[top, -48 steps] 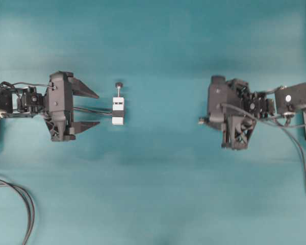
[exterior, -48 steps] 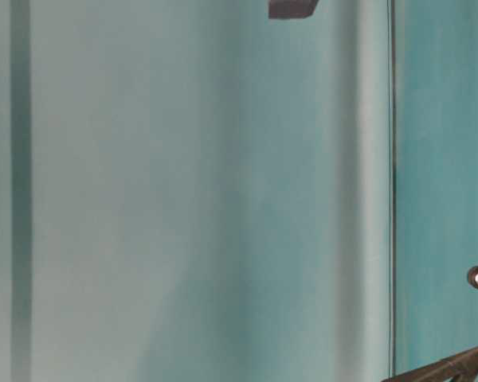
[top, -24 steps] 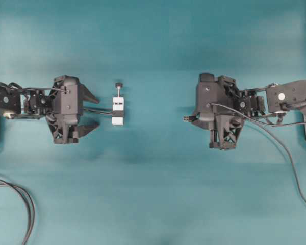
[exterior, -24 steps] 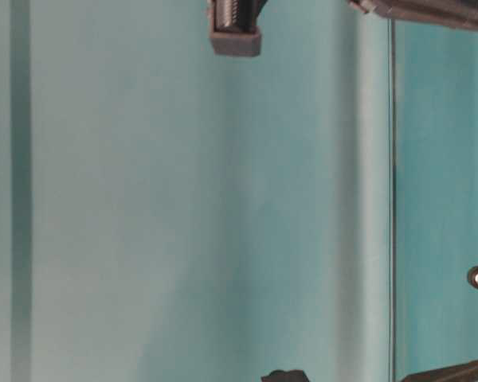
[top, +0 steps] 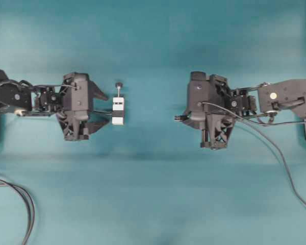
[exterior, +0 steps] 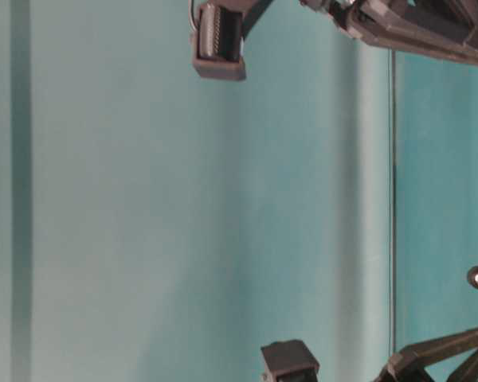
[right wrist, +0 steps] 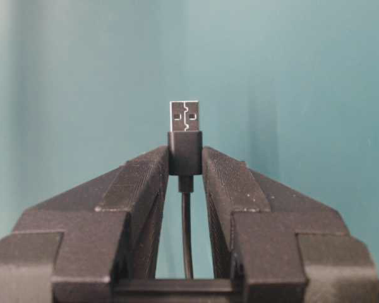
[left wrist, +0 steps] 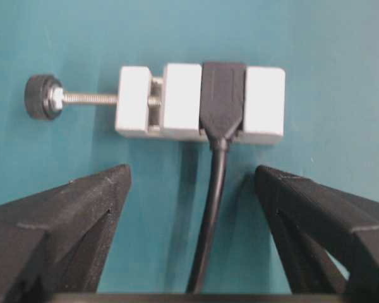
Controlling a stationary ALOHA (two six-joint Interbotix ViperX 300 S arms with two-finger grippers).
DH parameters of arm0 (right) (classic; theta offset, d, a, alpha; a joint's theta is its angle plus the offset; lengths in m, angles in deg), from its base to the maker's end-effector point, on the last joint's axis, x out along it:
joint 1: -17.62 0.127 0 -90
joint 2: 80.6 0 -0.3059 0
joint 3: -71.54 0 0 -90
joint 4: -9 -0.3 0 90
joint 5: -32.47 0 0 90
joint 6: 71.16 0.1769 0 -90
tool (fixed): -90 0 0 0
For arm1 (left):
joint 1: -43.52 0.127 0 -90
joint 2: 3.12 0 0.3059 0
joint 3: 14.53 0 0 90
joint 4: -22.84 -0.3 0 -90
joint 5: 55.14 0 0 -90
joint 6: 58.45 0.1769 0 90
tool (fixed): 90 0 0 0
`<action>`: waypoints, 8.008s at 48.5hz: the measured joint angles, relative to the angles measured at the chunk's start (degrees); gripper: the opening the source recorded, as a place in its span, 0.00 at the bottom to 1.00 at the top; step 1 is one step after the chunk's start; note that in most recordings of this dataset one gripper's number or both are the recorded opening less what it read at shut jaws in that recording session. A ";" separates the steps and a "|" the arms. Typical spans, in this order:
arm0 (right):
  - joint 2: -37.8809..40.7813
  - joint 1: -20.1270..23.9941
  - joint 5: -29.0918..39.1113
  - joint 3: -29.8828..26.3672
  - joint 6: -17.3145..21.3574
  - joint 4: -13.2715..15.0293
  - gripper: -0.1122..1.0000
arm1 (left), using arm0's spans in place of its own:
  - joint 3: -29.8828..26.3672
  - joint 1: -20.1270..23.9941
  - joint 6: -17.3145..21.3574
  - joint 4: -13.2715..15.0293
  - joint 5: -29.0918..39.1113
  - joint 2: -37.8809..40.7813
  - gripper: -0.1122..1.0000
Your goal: Insert the USB cable into the female connector supported by the left arm.
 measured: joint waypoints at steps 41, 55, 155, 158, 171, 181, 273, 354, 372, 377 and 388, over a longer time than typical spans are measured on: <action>6.68 -1.14 4.75 -7.38 -0.35 4.92 0.30 | -2.20 0.97 0.00 0.00 0.62 1.05 0.94; 8.79 -1.49 9.49 -11.95 -0.35 8.17 0.30 | -2.20 0.97 0.09 0.00 0.62 1.14 0.94; 23.64 1.67 38.67 -37.88 2.64 9.49 0.30 | -1.49 1.05 0.44 -0.53 -2.02 1.76 0.94; 23.99 1.67 38.67 -37.88 2.55 11.87 0.30 | -1.32 1.14 0.53 -0.53 -2.29 1.85 0.94; 24.70 1.76 38.41 -38.23 3.08 15.82 0.30 | -1.05 1.05 0.44 -0.53 -2.99 1.93 0.94; 25.05 1.76 36.47 -38.23 3.16 15.91 0.30 | -0.88 1.05 0.44 -0.53 -3.43 2.02 0.94; 25.14 2.02 29.53 -36.91 3.16 16.00 0.30 | 0.53 1.23 0.53 -0.53 -6.42 2.11 0.94; 23.82 1.93 26.19 -35.60 4.92 16.00 0.30 | 0.00 1.23 0.53 -0.70 -5.89 2.11 0.94; 24.26 1.67 26.28 -35.60 8.44 16.00 0.30 | -0.09 1.23 0.53 -0.70 -5.80 2.11 0.94; 24.26 1.58 26.28 -35.60 9.40 16.00 0.30 | -0.09 1.23 0.53 -0.79 -5.80 2.11 0.94; 24.26 1.23 26.28 -35.68 10.02 16.00 0.30 | -0.26 1.23 0.53 -0.79 -5.71 2.20 0.94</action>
